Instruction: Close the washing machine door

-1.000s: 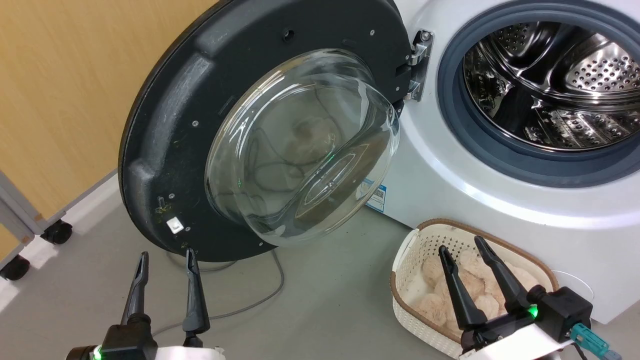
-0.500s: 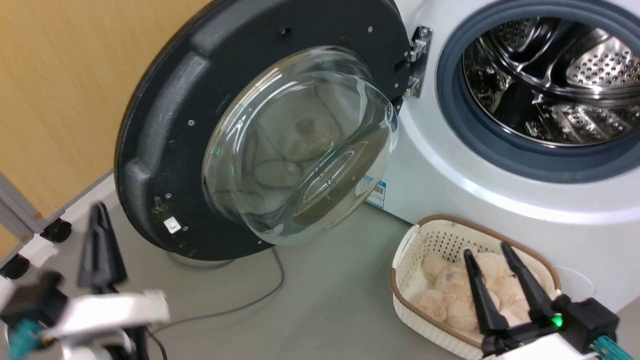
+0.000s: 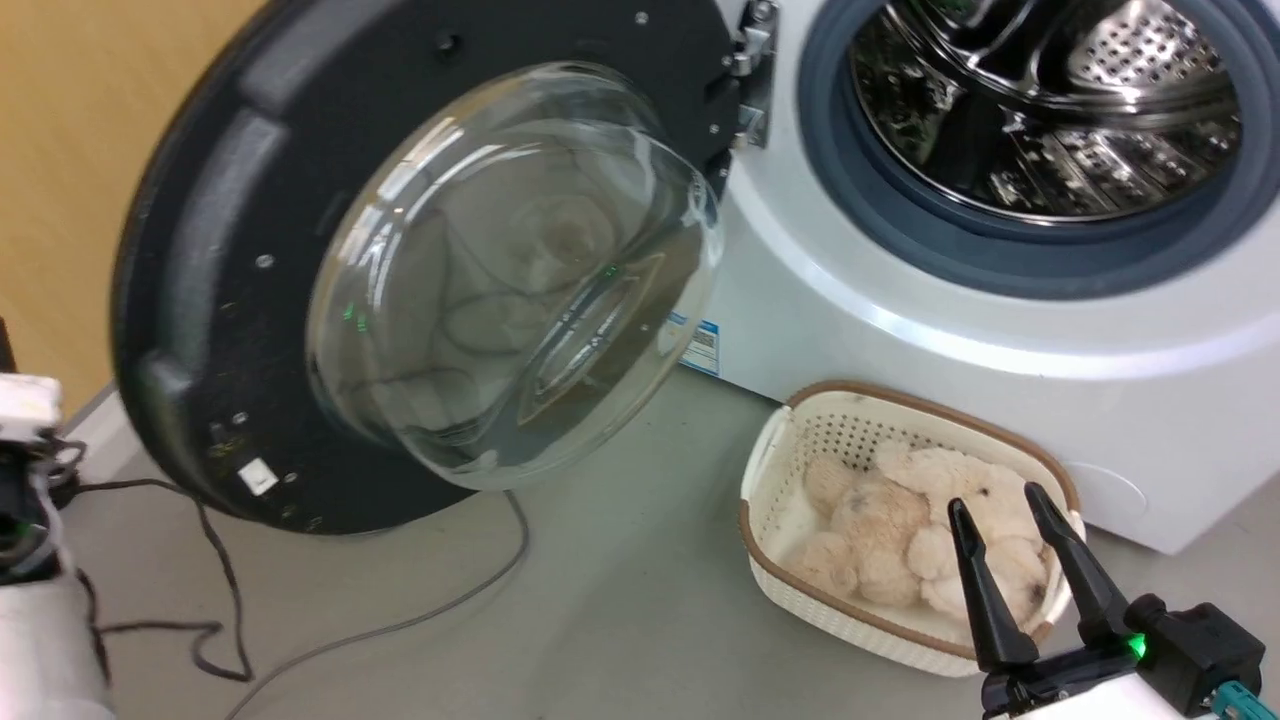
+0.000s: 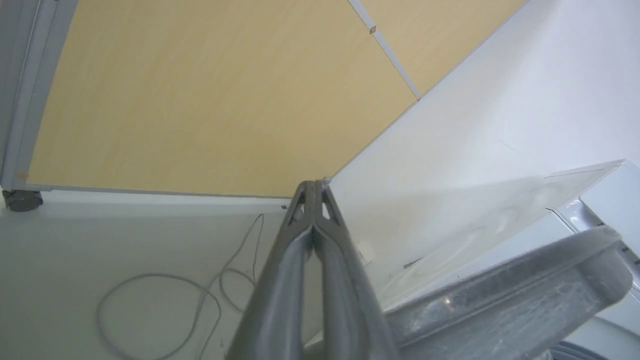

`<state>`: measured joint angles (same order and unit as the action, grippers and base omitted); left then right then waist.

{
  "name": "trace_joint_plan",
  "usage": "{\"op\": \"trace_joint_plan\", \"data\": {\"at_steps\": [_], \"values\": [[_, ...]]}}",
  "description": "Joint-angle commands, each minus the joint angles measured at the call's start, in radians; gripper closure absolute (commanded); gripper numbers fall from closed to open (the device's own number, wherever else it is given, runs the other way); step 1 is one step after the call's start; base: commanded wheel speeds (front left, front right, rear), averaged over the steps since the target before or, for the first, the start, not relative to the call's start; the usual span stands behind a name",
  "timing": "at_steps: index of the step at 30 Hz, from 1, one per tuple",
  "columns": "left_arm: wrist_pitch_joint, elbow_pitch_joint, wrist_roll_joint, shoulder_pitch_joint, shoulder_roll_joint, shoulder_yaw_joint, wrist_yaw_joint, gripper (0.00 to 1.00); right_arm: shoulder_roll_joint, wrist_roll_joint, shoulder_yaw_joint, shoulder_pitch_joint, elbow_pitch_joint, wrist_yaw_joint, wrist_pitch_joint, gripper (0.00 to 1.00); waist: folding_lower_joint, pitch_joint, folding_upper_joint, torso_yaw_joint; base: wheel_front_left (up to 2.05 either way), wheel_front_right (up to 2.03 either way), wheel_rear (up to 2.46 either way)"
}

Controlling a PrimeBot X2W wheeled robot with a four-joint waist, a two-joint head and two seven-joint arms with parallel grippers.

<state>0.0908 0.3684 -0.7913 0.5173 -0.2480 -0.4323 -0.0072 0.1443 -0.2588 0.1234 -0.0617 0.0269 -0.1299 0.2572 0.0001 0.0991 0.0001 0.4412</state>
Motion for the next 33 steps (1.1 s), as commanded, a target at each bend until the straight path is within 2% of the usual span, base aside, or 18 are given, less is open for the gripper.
{"op": "trace_joint_plan", "data": {"at_steps": [1, 6, 15, 19, 26, 33], "values": [[0.045, 0.036, -0.038, 0.029, -0.016, -0.019, 0.009, 1.00, 0.006, 0.004, 0.002, 0.016, 0.006, -0.001, 0.005, 0.00, -0.0001, 0.010, -0.0001, -0.019, 0.00, 0.00, 0.00], [0.217, 0.122, -0.170, 0.090, -0.035, -0.065, 0.034, 1.00, 0.008, 0.001, -0.002, 0.021, 0.008, -0.001, 0.005, 0.00, -0.0001, 0.018, -0.0001, -0.036, 0.00, 0.00, 0.00], [0.497, 0.146, -0.313, 0.077, -0.034, -0.048, -0.005, 1.00, 0.003, -0.001, -0.013, 0.022, 0.006, -0.001, 0.005, 0.00, -0.0001, 0.009, -0.0001, -0.044, 0.00, 0.00, 0.00], [0.600, 0.105, -0.373, 0.031, -0.029, -0.046, -0.047, 1.00, -0.010, -0.002, -0.019, 0.022, -0.002, -0.001, 0.005, 0.00, -0.0001, -0.015, -0.0001, -0.053, 0.00, 0.00, 0.00], [0.772, -0.021, -0.446, -0.085, 0.002, -0.010, -0.070, 1.00, -0.044, -0.003, -0.047, -0.001, -0.013, -0.001, 0.005, 0.00, -0.0001, -0.089, -0.0001, -0.080, 0.00, 0.00, 0.00], [0.872, -0.189, -0.494, -0.210, 0.059, 0.008, -0.018, 1.00, -0.068, -0.007, -0.084, -0.022, -0.009, -0.001, 0.005, 0.00, -0.0001, -0.135, -0.0001, -0.128, 0.00, 0.00, 0.00]]}}
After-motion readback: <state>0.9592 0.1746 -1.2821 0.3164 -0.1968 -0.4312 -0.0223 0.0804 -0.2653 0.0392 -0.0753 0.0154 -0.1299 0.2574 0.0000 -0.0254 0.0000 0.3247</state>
